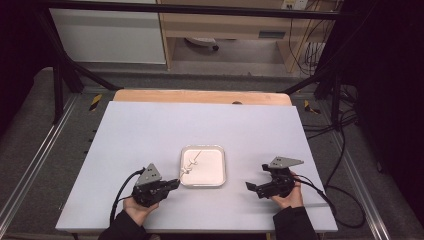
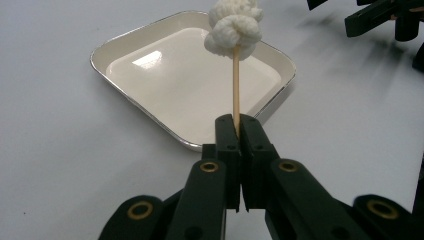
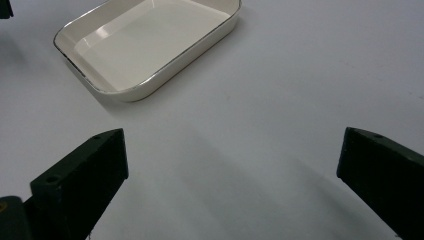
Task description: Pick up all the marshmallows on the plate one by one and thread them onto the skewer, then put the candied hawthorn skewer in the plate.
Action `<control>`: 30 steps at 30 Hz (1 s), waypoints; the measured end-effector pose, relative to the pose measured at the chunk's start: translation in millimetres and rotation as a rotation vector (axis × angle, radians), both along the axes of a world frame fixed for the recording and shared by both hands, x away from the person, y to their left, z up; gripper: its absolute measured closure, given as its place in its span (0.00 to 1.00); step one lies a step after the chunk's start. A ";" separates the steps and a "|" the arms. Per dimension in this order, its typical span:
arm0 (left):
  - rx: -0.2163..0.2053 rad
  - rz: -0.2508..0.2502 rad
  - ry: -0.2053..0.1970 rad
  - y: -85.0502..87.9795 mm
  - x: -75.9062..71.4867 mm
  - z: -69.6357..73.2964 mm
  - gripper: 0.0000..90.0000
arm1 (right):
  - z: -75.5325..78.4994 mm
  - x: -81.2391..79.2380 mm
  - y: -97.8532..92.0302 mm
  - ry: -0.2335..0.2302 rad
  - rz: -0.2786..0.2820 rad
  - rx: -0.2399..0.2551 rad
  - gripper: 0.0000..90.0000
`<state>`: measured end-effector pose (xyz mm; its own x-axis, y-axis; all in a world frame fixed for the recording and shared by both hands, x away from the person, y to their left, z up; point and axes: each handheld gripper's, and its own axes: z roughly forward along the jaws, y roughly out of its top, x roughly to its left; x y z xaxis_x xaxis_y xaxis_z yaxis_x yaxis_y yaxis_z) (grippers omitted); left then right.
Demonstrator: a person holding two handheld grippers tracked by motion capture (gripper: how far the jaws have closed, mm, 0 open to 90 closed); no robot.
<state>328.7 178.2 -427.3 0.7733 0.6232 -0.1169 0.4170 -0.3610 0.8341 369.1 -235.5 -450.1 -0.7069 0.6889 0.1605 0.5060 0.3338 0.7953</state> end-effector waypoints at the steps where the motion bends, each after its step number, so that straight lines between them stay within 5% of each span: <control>1: 0.000 0.001 0.001 -0.3 0.4 0.8 0.98 | 0.0 -0.7 -0.9 -0.003 0.002 -0.002 0.01; 30: 0.074 0.044 0.064 -33.1 45.7 14.8 0.98 | -1.3 -7.5 -12.6 -0.013 0.002 0.002 0.01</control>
